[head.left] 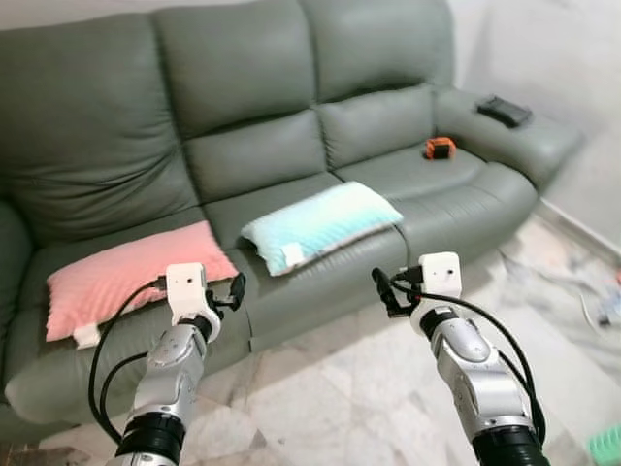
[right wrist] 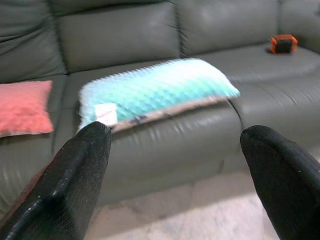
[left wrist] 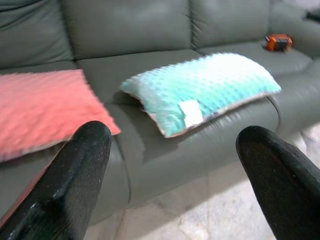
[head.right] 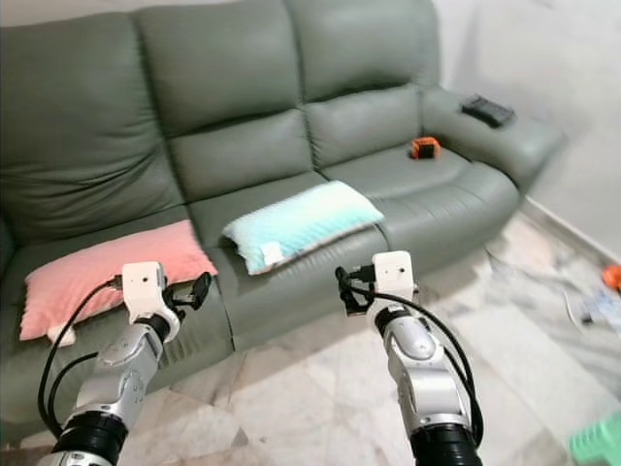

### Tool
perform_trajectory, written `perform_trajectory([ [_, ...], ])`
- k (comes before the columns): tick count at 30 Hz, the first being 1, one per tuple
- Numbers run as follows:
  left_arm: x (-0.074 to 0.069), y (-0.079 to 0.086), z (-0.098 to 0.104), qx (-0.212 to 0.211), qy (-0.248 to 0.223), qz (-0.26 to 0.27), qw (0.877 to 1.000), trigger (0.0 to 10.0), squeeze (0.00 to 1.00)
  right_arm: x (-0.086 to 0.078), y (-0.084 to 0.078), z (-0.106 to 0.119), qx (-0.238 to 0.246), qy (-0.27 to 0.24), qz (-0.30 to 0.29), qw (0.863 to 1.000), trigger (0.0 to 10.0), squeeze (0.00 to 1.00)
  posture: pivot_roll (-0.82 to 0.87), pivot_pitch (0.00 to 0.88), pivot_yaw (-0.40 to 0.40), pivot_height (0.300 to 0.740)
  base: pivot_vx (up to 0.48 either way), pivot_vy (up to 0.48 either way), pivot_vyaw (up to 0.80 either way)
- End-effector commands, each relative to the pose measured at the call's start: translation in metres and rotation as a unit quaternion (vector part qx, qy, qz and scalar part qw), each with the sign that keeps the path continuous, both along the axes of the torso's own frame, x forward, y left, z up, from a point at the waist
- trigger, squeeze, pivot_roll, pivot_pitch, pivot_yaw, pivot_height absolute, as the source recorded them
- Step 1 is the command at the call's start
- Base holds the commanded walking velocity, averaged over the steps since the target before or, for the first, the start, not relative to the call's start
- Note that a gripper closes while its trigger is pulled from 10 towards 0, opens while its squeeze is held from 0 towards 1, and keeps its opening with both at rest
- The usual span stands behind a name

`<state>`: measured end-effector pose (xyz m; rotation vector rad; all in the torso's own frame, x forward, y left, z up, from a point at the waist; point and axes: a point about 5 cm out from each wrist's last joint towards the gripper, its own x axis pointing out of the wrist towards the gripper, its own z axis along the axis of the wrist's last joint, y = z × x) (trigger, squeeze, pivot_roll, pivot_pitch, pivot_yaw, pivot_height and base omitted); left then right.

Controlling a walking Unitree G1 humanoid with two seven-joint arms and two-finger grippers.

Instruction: Move the pillow to the sofa

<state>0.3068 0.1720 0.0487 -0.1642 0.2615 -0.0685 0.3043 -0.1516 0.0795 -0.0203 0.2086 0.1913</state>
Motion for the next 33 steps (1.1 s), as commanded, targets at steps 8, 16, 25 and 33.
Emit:
perform_trajectory([
  [8,-0.003,0.007,-0.013,0.043,0.022,-0.001,0.999,10.0,0.0,0.001,-0.006,0.002,-0.005,-0.001,-0.008,1.0,10.0,0.0,-0.2,0.0,0.054,0.74,0.0,0.0,-0.79],
  [16,-0.006,0.023,-0.02,0.067,0.032,0.018,0.997,10.0,0.0,0.0,-0.007,0.001,-0.005,0.001,-0.011,1.0,10.0,0.0,-0.2,0.0,0.056,0.74,0.0,0.0,-0.78],
  [25,-0.009,0.03,-0.026,0.076,0.037,0.024,0.996,10.0,0.0,0.0,-0.009,-0.002,-0.008,0.004,-0.014,1.0,10.0,0.0,-0.2,0.0,0.057,0.74,0.0,0.0,-0.79],
  [33,-0.014,0.04,-0.037,0.083,0.071,0.025,0.994,10.0,0.0,-0.002,-0.016,-0.011,-0.017,0.016,-0.024,0.999,10.0,0.0,-0.2,0.0,0.058,0.74,0.0,0.0,-0.79],
])
